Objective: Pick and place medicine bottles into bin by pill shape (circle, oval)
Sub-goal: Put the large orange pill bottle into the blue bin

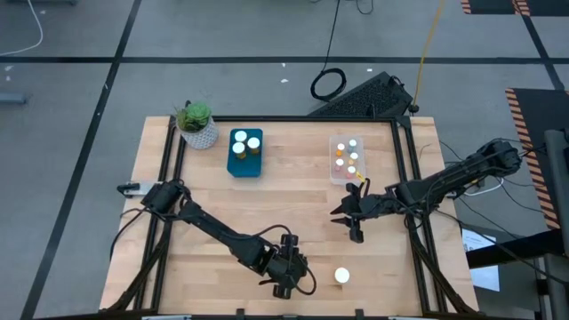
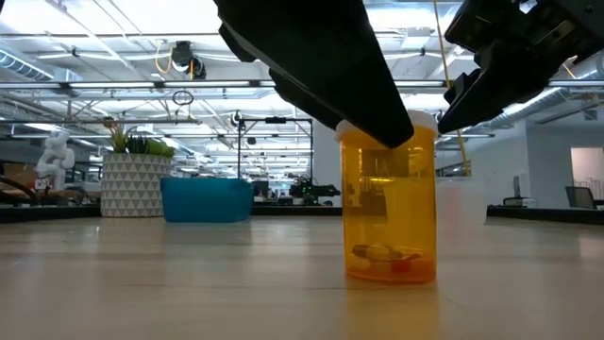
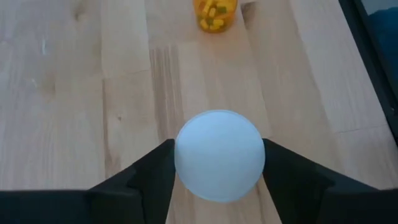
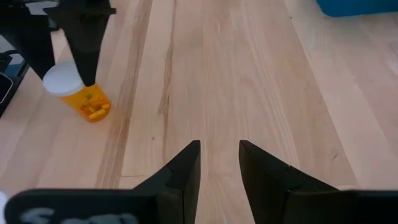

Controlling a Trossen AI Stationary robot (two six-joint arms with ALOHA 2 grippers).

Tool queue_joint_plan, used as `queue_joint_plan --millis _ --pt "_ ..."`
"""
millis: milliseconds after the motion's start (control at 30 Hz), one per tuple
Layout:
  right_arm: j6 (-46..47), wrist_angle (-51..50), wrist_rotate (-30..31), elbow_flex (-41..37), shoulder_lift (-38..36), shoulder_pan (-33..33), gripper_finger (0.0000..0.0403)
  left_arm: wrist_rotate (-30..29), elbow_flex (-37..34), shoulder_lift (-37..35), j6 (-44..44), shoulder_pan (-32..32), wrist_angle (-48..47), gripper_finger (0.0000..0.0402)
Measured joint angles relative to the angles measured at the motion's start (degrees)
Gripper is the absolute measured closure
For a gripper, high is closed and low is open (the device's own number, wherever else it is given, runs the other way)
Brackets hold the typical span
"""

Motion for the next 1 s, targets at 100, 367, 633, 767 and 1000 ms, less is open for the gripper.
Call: queue_joint_plan --millis 100,367,633,767,1000 --pt "0.0 0.0 0.0 0.0 0.0 0.4 0.0300 0.0 0.0 -0.2 0.5 0.0 -0.2 0.0172" --pt "0.2 0.0 0.0 0.0 0.0 0.7 0.0300 0.1 0.0 -2.5 1.9 0.7 -1.8 0.0191" --pt "2.3 -0.1 0.0 0.0 0.0 0.7 0.0300 -4.3 0.0 -10.1 2.5 1.9 -11.1 0.0174" --pt "4.7 0.4 0.0 0.0 0.0 0.7 0.0300 -6.8 0.0 -16.1 2.7 3.0 -17.1 0.0180" --pt "4.4 0.4 0.2 0.0 0.0 1.7 0.0300 -10.3 0.0 -27.6 4.9 7.1 -26.8 0.0189"
